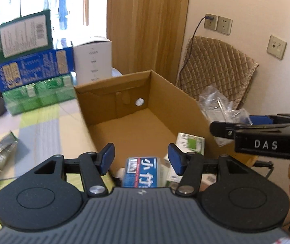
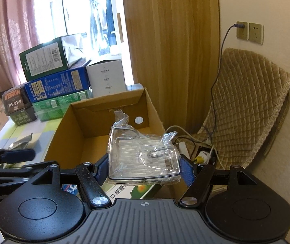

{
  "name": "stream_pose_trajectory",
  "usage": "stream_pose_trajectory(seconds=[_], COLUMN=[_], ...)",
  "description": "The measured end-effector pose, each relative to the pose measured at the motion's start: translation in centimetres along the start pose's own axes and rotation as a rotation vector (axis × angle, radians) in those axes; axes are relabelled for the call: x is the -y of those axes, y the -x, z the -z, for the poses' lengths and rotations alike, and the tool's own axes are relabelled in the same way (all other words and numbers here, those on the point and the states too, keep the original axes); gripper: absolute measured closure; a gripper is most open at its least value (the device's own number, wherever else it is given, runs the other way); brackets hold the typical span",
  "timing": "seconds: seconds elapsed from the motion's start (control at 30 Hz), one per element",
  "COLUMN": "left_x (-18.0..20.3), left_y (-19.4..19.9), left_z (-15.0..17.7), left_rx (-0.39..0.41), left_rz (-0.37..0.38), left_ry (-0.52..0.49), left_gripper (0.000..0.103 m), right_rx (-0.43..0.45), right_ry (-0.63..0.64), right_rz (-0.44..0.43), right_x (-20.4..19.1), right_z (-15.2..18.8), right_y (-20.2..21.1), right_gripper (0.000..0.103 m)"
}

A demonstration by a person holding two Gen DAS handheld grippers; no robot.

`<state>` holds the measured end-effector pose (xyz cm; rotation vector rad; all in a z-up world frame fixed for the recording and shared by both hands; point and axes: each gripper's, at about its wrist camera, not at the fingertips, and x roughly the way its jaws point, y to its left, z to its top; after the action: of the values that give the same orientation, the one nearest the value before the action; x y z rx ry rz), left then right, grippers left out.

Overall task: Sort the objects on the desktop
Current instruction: 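Open the left tool to drop the toothpick box while the right tool releases the wire rack, then move both open tools back over the foil bag and spoon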

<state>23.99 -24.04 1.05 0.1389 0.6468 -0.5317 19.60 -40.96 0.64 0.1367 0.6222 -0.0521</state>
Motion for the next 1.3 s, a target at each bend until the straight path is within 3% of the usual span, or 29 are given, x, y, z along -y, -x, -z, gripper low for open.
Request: stream_pose_trajectory(seconds=[0.23,0.3,0.33,0.37,0.8,1.3], left_x=[-1.5,-1.9,-2.1,-2.2,-3.8,-6.9], left_y=[2.1,2.4,2.5,2.6,5.3,11.5], left_z=[0.9,1.1,1.2,1.3,3.2,5.7], left_rx=[0.018,0.014,0.012,0.011,0.0,-0.005], left_rz=[-0.025,-0.03,-0.034,-0.037,-0.052,-0.124], left_ry=[0.036,0.04,0.042,0.046,0.101,0.116], left_gripper=[0.05,0.05,0.05,0.05,0.048,0.038], right_rx=[0.002,0.018,0.031,0.045,0.038,0.046], right_ry=[-0.01,-0.028,-0.035,-0.04,-0.105,-0.027], right_rz=[-0.067,-0.105,-0.109,-0.104,-0.082,-0.178], right_x=[-1.2,-1.3,-1.4,-1.4,-1.0,-8.1], right_z=[-0.4,-0.7,-0.8,-0.8,0.1,0.8], right_y=[-0.4,-0.3,-0.1,0.2,3.9,7.4], right_gripper=[0.036,0.027,0.018,0.016,0.015,0.008])
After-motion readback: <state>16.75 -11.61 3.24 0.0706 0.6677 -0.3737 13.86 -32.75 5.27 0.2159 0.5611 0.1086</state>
